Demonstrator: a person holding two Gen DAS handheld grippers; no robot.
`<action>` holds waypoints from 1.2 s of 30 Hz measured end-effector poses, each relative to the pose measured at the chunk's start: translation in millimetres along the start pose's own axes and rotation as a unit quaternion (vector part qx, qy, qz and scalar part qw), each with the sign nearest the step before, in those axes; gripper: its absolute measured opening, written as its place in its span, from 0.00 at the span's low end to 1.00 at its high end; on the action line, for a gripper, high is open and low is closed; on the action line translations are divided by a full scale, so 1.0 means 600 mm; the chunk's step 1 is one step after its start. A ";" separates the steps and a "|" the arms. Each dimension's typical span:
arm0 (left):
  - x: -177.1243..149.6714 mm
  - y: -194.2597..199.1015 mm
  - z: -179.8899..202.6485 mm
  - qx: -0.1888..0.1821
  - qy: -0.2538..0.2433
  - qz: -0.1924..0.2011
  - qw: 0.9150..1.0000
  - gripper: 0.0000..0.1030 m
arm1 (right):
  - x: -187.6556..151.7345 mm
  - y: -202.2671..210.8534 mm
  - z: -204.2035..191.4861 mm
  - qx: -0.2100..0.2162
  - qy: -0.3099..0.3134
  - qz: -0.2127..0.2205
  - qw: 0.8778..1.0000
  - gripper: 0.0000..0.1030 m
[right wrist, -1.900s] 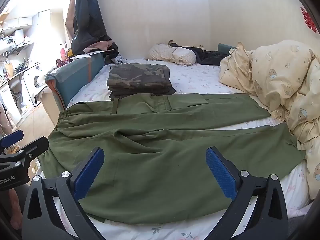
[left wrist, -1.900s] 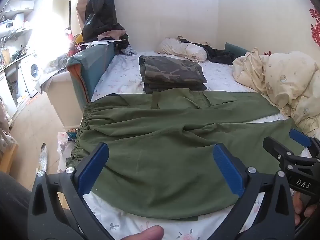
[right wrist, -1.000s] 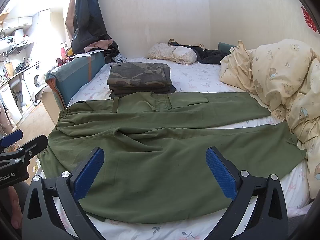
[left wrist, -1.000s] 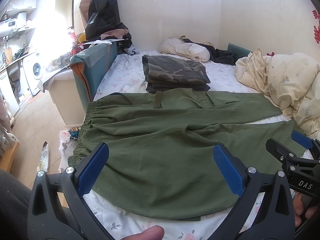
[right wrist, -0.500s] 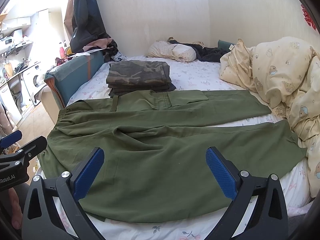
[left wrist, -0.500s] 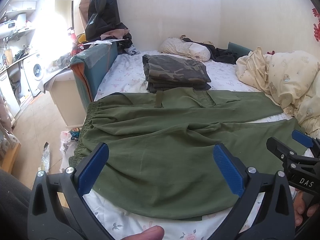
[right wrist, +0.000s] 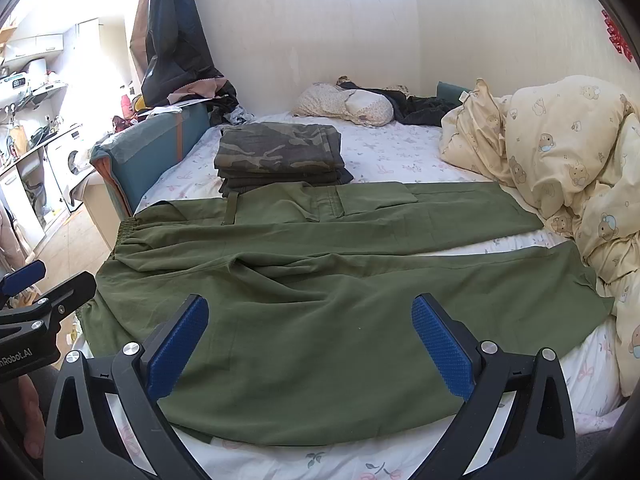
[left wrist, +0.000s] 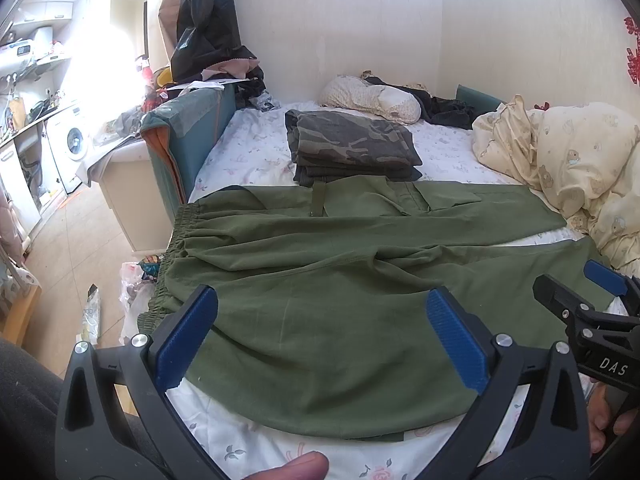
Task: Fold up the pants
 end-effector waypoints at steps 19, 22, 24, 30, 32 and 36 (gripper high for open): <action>0.000 0.001 -0.003 0.000 0.000 0.000 1.000 1.00 | 0.001 0.001 0.002 -0.001 -0.002 -0.001 1.000 1.00; 0.000 0.001 -0.003 -0.001 0.000 0.001 1.000 1.00 | 0.002 0.002 0.003 0.000 -0.003 -0.003 1.000 1.00; 0.000 0.001 -0.003 -0.001 0.000 0.001 1.000 1.00 | 0.002 0.001 0.003 0.000 -0.003 -0.003 1.000 1.00; 0.000 0.001 -0.003 0.000 0.000 -0.002 1.000 1.00 | 0.003 0.003 0.003 0.002 -0.003 -0.002 1.000 1.00; 0.001 0.001 -0.003 0.000 0.002 -0.002 1.000 1.00 | 0.002 0.003 0.002 0.001 -0.003 -0.002 1.000 1.00; 0.002 0.002 -0.003 0.000 0.000 0.000 1.000 1.00 | 0.003 0.003 0.002 0.001 -0.003 -0.002 1.000 1.00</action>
Point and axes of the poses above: each gripper's, at about its wrist camera, not at the fingertips, and y roughly against the way its jaws point, z to its right, x to its top, the point moved 8 cm from there along -y, roughly the way its jaws point, and after that the axes turned 7 degrees about -x, right-handed, at the moved point
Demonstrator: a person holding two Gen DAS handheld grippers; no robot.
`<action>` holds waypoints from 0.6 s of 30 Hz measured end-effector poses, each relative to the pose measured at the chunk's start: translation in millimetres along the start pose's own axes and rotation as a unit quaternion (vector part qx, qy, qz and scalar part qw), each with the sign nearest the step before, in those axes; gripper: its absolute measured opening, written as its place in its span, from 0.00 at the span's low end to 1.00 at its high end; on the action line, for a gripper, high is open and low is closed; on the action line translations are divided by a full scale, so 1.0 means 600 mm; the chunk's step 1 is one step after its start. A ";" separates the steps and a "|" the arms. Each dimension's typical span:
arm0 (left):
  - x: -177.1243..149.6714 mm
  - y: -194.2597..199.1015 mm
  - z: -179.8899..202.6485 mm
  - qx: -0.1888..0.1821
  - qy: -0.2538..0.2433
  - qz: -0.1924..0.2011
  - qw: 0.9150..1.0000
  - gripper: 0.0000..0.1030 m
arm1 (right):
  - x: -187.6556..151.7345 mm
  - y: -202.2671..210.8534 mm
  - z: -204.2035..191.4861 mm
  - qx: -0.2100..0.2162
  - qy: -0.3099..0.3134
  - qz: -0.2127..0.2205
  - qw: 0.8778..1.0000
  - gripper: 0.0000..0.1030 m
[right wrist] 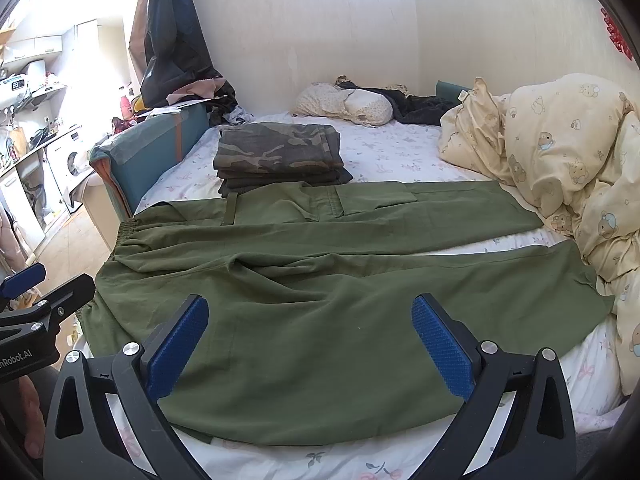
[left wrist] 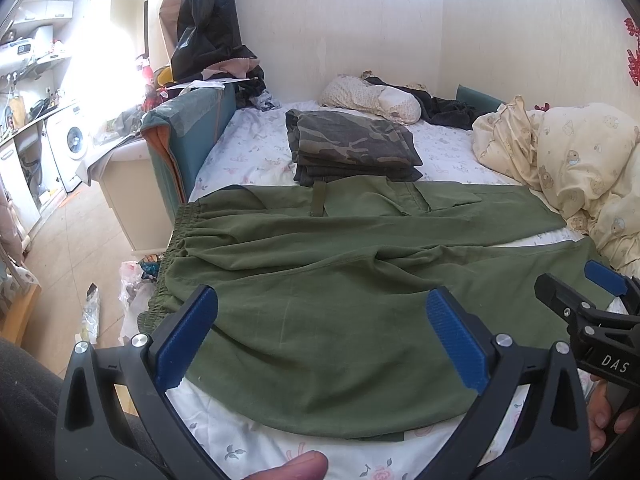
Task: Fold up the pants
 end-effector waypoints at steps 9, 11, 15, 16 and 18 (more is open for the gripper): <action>0.004 -0.002 -0.038 -0.011 0.012 -0.027 1.000 1.00 | 0.002 0.002 0.004 0.010 -0.015 -0.006 1.000 1.00; 0.005 -0.005 -0.091 0.007 0.048 -0.039 0.998 1.00 | 0.005 0.007 0.007 0.008 -0.015 -0.001 1.000 1.00; -0.023 -0.020 -0.227 0.053 0.170 -0.074 0.981 1.00 | 0.016 0.020 0.006 0.019 -0.011 0.016 1.000 1.00; -0.040 -0.028 -0.264 0.064 0.208 -0.089 0.972 0.99 | 0.016 0.022 0.006 0.024 -0.016 0.015 0.999 1.00; -0.076 -0.044 -0.328 0.084 0.271 -0.119 0.951 0.99 | 0.017 0.019 0.007 0.031 -0.024 0.007 0.999 1.00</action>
Point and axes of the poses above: each gripper's, at about its wrist camera, not at the fingertips, and y roughly against the way its jaws point, z to its right, x to its top, the point moved 8 cm from there along -y, roughly the way its jaws point, and after that the axes turned 7 degrees about -x, right-handed, at the moved point
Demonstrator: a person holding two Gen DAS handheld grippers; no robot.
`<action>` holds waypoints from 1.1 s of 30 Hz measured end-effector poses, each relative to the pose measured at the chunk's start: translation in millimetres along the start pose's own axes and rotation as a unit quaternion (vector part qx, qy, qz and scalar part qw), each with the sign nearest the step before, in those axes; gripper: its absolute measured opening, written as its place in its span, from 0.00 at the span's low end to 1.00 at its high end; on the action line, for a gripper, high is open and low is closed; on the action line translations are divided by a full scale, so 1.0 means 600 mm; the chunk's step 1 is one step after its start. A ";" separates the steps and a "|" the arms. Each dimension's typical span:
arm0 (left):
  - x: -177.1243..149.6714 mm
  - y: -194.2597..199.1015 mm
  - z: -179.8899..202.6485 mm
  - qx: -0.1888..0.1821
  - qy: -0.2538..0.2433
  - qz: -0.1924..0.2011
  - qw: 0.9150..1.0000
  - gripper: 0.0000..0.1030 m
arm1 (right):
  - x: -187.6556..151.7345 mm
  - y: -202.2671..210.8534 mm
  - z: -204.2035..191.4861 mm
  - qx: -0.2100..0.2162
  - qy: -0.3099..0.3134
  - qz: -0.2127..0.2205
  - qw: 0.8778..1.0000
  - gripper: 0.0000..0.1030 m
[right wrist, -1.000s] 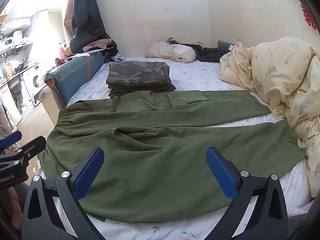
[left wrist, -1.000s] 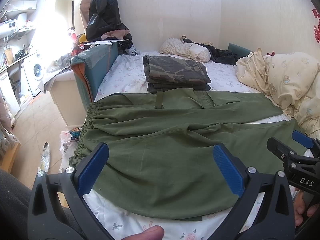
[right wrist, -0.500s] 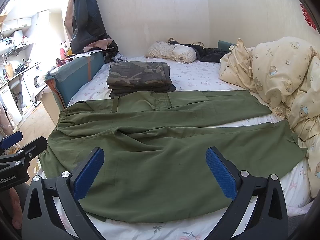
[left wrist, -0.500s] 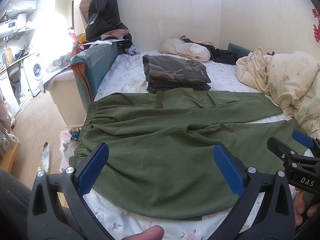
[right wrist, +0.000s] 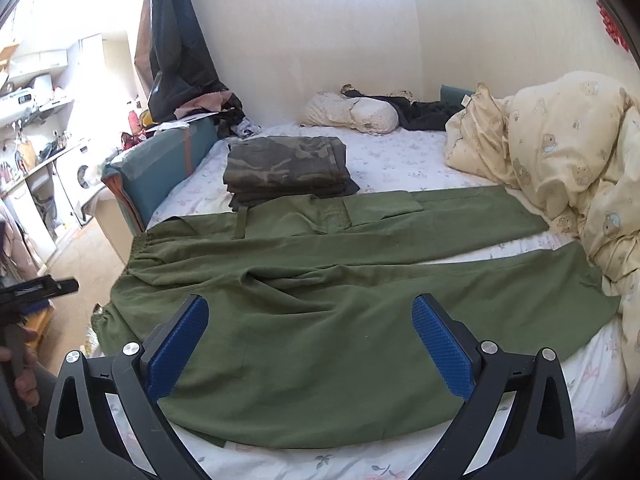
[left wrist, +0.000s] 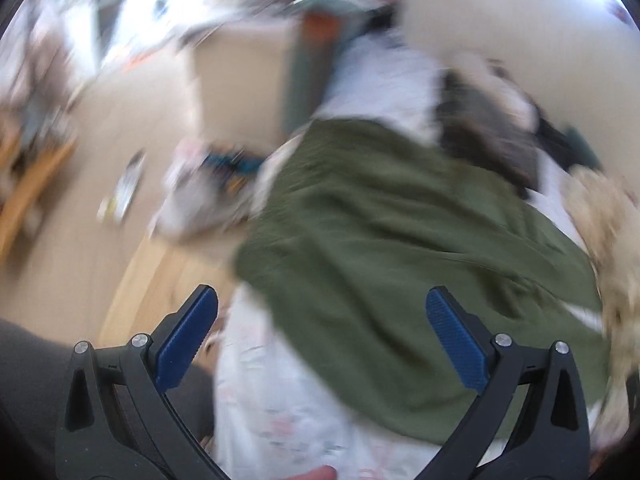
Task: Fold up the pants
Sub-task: 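Grasp the elastic waistband with the left tool while the right tool grasps a leg hem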
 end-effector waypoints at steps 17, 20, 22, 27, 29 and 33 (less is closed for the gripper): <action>-0.027 -0.179 -0.090 -0.036 0.149 -0.100 0.983 0.20 | -0.013 -0.024 0.004 -0.004 -0.003 -0.026 1.000 1.00; 0.005 -0.147 -0.083 -0.060 0.156 -0.059 0.984 0.09 | -0.013 -0.027 0.008 -0.009 -0.007 -0.027 1.000 1.00; 0.026 -0.122 -0.070 -0.068 0.146 -0.038 0.986 0.08 | -0.013 -0.030 0.010 -0.010 -0.010 -0.030 0.999 1.00; 0.041 -0.101 -0.042 -0.063 0.099 -0.023 0.993 0.08 | -0.017 -0.041 0.012 0.001 -0.018 -0.045 0.999 1.00; 0.036 -0.108 -0.047 -0.064 0.106 -0.027 0.992 0.08 | -0.026 -0.051 0.013 0.016 -0.028 -0.067 0.997 1.00; 0.028 -0.114 -0.058 -0.059 0.114 -0.030 0.991 0.08 | -0.091 -0.075 -0.006 0.144 -0.113 -0.191 0.964 1.00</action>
Point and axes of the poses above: each gripper's, at about its wrist camera, not at the fingertips, and y roughly against the way its jaws point, z to its right, x to its top, the point moved 8 cm from there along -y, roughly the way its jaws point, and after that the axes turned 7 degrees about -x, right-handed, at the moved point
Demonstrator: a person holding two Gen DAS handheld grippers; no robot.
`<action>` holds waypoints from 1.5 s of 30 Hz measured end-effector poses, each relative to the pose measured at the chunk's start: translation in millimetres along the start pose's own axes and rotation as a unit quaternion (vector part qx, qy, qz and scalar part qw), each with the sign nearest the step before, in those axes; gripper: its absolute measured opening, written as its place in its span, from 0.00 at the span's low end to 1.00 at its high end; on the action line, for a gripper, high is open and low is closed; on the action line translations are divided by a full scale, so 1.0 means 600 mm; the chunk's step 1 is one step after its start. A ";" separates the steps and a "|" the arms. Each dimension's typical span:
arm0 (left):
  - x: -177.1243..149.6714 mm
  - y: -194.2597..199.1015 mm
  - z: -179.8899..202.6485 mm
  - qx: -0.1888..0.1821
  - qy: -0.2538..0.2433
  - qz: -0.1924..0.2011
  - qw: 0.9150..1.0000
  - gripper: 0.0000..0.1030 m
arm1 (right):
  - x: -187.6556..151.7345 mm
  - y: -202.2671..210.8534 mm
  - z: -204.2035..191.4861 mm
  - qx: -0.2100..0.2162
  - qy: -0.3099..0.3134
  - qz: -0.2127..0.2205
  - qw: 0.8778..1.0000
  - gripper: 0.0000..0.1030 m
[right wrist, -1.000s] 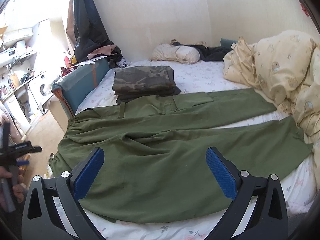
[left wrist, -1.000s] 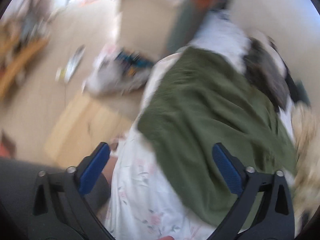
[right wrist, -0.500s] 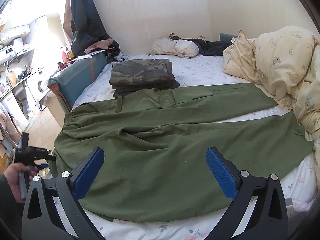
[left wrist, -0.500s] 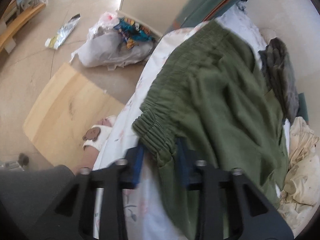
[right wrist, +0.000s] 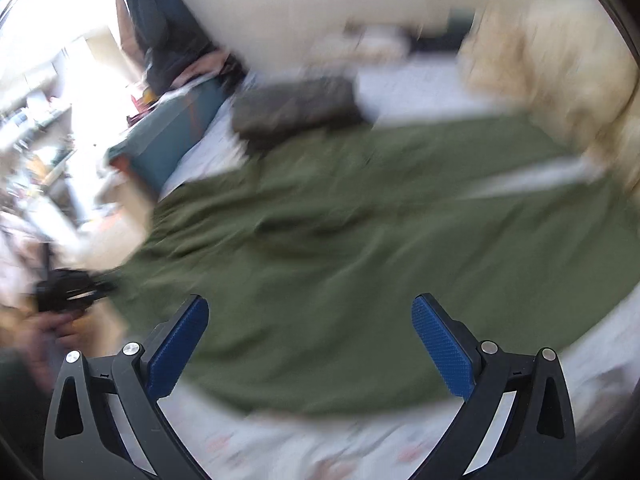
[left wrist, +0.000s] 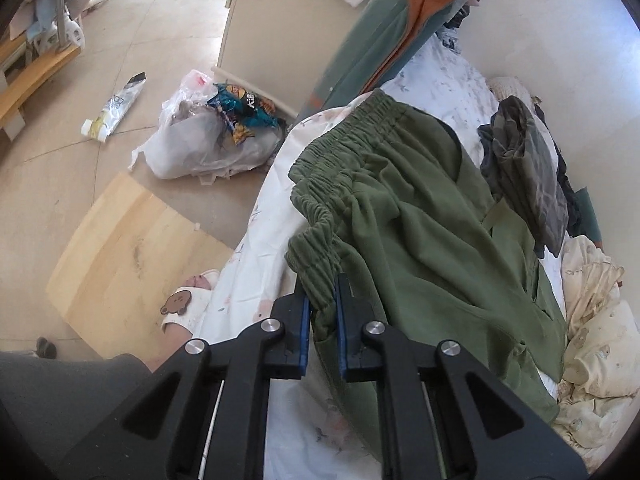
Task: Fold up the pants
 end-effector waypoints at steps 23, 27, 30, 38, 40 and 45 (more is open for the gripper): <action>0.002 0.026 0.013 0.060 -0.057 0.012 0.996 0.08 | 0.070 0.074 0.654 -0.276 -0.490 0.086 0.822 0.64; 0.005 0.030 0.016 0.071 -0.063 0.010 0.995 0.08 | 0.083 0.110 0.722 -0.294 -0.516 0.097 0.799 0.62; 0.001 0.026 0.018 0.081 -0.064 0.005 0.995 0.08 | 0.094 0.131 0.767 -0.310 -0.528 0.110 0.783 0.59; 0.000 0.028 0.010 0.103 -0.068 -0.017 0.992 0.08 | 0.099 0.174 0.813 -0.327 -0.554 0.166 0.747 0.00; 0.002 0.030 0.012 0.096 -0.067 -0.019 0.993 0.07 | 0.124 0.189 0.793 -0.306 -0.554 0.205 0.746 0.00; 0.020 0.042 0.023 0.081 -0.046 -0.016 0.996 0.07 | 0.232 0.245 0.729 -0.279 -0.482 0.262 0.788 0.00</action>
Point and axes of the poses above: each gripper's, at about its wrist camera, not at the fingertips, and y roughly against the way its jaws point, z to its right, x to its top, the point moved 8 cm from there along -y, roughly the way its jaws point, and after that the axes turned 7 degrees about -x, right-handed, at the moved point
